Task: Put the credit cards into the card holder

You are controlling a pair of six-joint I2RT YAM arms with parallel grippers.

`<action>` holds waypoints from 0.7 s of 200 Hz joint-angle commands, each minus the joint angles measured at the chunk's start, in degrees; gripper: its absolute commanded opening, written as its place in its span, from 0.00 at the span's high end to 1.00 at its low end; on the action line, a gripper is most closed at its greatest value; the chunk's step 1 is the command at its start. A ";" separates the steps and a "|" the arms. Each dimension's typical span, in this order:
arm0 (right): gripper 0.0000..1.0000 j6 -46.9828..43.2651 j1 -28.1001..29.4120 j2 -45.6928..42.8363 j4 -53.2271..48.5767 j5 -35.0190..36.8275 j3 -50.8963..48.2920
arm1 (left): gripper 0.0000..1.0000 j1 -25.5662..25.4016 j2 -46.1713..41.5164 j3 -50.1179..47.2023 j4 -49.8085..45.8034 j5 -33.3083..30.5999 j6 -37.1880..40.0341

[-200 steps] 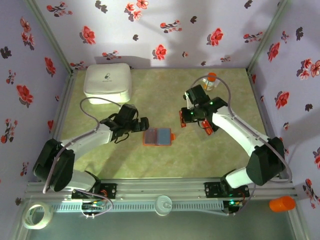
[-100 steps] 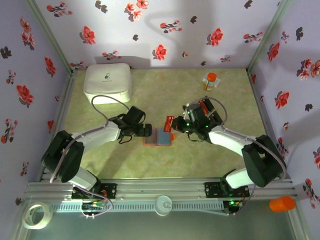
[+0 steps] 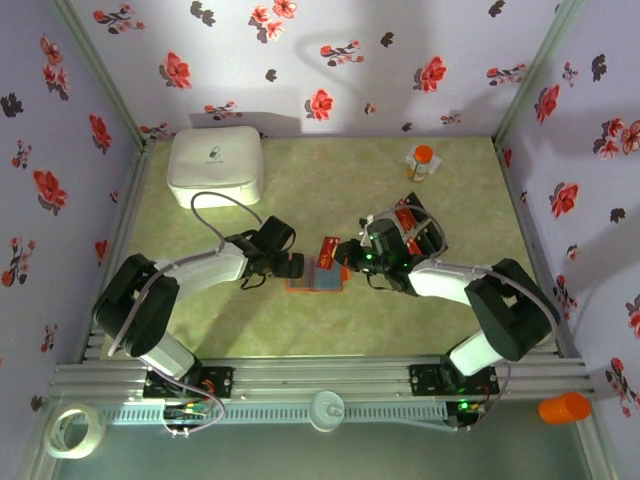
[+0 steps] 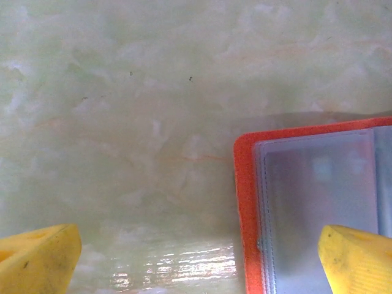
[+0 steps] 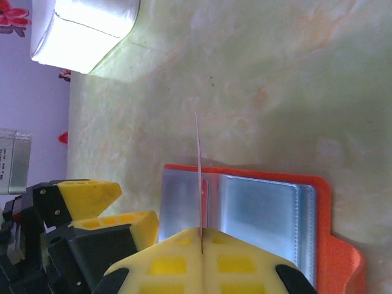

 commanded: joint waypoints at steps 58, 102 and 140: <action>1.00 1.38 0.51 3.23 6.31 -1.06 -1.48 | 0.00 -0.72 1.15 -0.34 -1.61 -3.43 0.09; 1.00 2.00 0.69 4.48 9.35 -1.72 -2.37 | 0.00 -0.71 1.39 -1.74 -1.51 -3.96 -0.69; 1.00 2.17 0.77 5.20 10.57 -1.91 -2.75 | 0.00 -0.71 1.80 -2.53 -1.45 -4.14 -0.90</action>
